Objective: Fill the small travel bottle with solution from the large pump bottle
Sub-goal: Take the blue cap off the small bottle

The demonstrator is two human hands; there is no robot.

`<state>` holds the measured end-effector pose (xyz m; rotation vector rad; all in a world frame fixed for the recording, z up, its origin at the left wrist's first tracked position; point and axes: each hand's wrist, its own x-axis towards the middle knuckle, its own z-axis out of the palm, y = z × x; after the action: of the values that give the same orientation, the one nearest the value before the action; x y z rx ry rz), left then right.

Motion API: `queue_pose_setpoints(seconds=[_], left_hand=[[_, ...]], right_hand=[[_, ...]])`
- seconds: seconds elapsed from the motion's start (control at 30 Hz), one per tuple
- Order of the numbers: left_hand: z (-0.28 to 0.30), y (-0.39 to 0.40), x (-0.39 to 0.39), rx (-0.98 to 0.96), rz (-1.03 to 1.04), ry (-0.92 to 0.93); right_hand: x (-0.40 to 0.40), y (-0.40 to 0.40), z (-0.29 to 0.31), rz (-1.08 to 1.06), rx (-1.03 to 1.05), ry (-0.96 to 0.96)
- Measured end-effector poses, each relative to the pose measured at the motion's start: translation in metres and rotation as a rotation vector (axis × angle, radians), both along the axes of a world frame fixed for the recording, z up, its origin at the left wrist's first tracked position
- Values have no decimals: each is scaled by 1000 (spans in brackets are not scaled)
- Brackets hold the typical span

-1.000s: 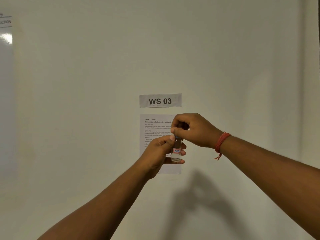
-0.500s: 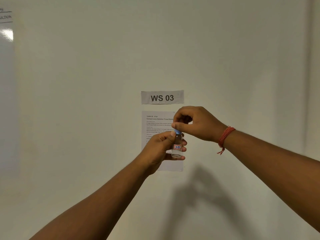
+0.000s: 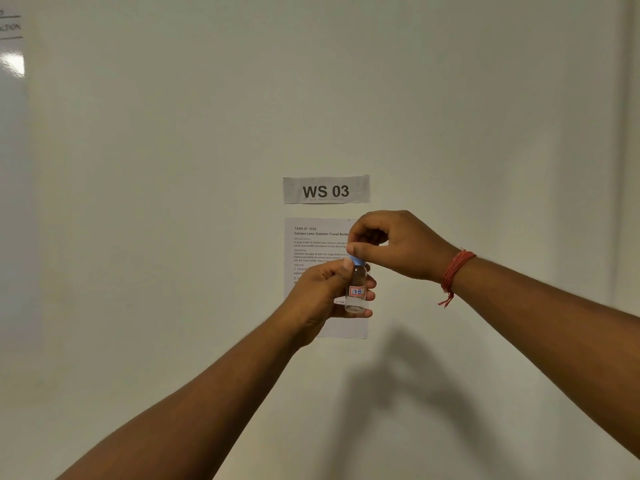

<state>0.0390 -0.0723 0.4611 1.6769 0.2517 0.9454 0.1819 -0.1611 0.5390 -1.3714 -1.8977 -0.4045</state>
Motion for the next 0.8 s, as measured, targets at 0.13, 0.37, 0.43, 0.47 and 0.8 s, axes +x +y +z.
queue_pose_setpoints(seconds=[0.13, 0.37, 0.43, 0.47, 0.8], left_hand=[[-1, -1, 1, -6, 5, 1], [-2, -2, 2, -14, 8, 7], [-2, -2, 1, -12, 4, 8], [-2, -2, 1, -13, 2, 7], [-6, -1, 0, -2, -5, 3]], right_hand=[[-1, -2, 0, 6, -20, 1], [-2, -2, 0, 20, -26, 17], [-2, 0, 0, -2, -9, 10], [-1, 0, 0, -17, -6, 5], [-2, -3, -2, -5, -40, 25]])
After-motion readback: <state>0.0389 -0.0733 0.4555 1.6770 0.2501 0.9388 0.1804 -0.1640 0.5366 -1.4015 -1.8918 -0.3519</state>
